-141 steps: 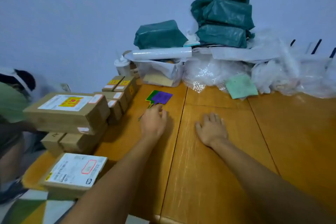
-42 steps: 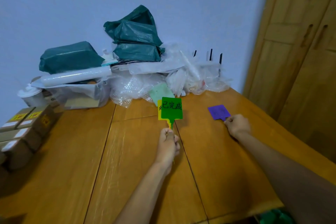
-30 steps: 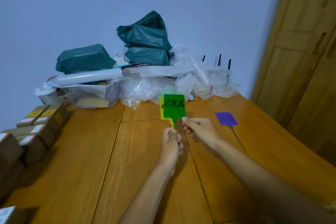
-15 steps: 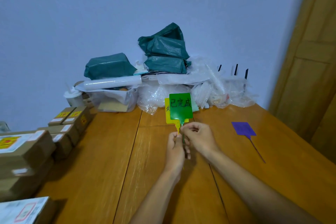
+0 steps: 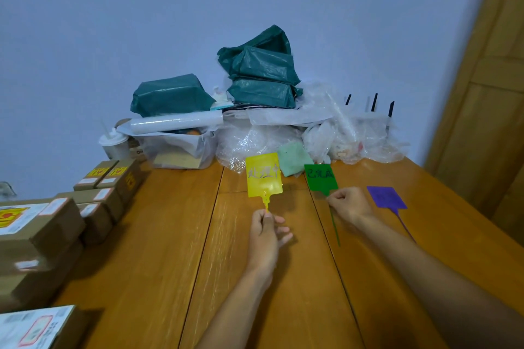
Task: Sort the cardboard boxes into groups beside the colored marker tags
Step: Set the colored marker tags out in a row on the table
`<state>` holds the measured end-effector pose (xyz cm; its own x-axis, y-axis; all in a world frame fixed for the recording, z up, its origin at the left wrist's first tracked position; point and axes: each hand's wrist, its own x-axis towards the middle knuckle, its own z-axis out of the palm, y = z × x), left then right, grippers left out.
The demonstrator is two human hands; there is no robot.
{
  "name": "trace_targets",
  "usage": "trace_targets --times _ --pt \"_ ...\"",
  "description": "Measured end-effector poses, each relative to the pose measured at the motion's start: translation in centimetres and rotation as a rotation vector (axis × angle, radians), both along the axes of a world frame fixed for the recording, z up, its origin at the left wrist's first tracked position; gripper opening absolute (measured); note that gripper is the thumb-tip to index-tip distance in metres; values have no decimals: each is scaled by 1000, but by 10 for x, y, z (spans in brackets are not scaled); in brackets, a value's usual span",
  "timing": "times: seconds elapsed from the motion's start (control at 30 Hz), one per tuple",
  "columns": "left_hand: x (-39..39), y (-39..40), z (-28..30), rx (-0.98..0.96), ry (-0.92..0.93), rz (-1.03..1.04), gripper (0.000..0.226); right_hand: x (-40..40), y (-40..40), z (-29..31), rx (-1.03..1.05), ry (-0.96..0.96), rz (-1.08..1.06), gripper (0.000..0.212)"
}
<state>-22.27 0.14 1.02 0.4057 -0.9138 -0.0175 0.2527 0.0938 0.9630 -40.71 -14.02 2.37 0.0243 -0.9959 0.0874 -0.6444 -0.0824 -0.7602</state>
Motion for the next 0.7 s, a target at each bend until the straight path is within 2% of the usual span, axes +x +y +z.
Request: trace_targets --times 0.17,0.37,0.53,0.7 --pt "5 -4 -2 -9 6 -18 20 4 -7 -18 90 165 -60 53" --pt "13 -2 -6 -6 -8 -15 26 12 -5 -15 135 210 -99 41" --pt "12 -2 -5 -3 -13 -20 22 11 -2 -14 139 224 -117 33" --pt "4 -1 4 -34 -12 -38 21 -7 11 -8 49 224 -171 26"
